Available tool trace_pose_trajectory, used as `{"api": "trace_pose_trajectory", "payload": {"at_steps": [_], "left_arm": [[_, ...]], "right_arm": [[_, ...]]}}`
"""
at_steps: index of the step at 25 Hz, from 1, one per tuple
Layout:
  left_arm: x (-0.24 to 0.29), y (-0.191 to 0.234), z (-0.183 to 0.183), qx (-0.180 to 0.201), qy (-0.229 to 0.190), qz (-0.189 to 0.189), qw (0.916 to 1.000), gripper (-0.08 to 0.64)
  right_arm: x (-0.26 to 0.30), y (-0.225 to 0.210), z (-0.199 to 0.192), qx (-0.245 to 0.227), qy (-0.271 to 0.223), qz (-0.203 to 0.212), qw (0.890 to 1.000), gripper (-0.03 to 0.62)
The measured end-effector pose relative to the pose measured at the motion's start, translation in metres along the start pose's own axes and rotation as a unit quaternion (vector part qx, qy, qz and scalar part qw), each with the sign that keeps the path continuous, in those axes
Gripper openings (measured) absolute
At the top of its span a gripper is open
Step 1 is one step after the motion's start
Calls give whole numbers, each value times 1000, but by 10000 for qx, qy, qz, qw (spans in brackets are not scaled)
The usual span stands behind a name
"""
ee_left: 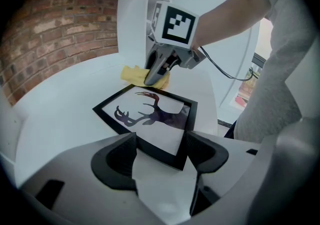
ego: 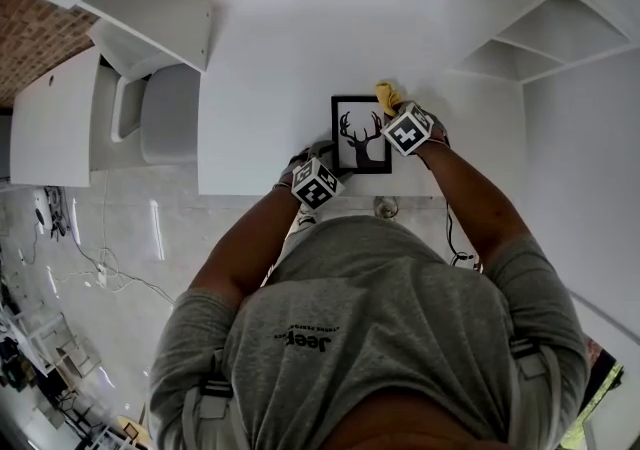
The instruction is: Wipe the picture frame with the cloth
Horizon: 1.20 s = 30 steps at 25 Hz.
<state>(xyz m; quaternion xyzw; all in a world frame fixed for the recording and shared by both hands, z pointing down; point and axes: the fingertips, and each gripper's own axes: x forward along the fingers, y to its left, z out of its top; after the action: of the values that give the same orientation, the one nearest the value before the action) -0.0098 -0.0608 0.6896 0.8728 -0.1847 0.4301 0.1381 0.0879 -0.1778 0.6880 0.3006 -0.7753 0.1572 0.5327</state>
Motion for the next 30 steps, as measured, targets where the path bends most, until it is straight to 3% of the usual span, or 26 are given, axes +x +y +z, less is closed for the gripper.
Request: {"api": "trace_pose_trajectory", "payload": {"at_steps": [11,20,25,30], "left_arm": [[-1,0,-1,18,55,-1,10000,316],[0,0,-2,10,84,14,10000,314],[-1,0,-2,30,17,47,10000,313],[-2,-1,-3,-40,95,-129,9999,307]], "right_arm": [[-38,100,-67,-342,349,631,9968,54],[-50,134,-91,-198,402,1060,9934,54],[-54,131,-83,83,171,1173,9929,54],[-82,119,-56,523,-490,1276,9892,54]]}}
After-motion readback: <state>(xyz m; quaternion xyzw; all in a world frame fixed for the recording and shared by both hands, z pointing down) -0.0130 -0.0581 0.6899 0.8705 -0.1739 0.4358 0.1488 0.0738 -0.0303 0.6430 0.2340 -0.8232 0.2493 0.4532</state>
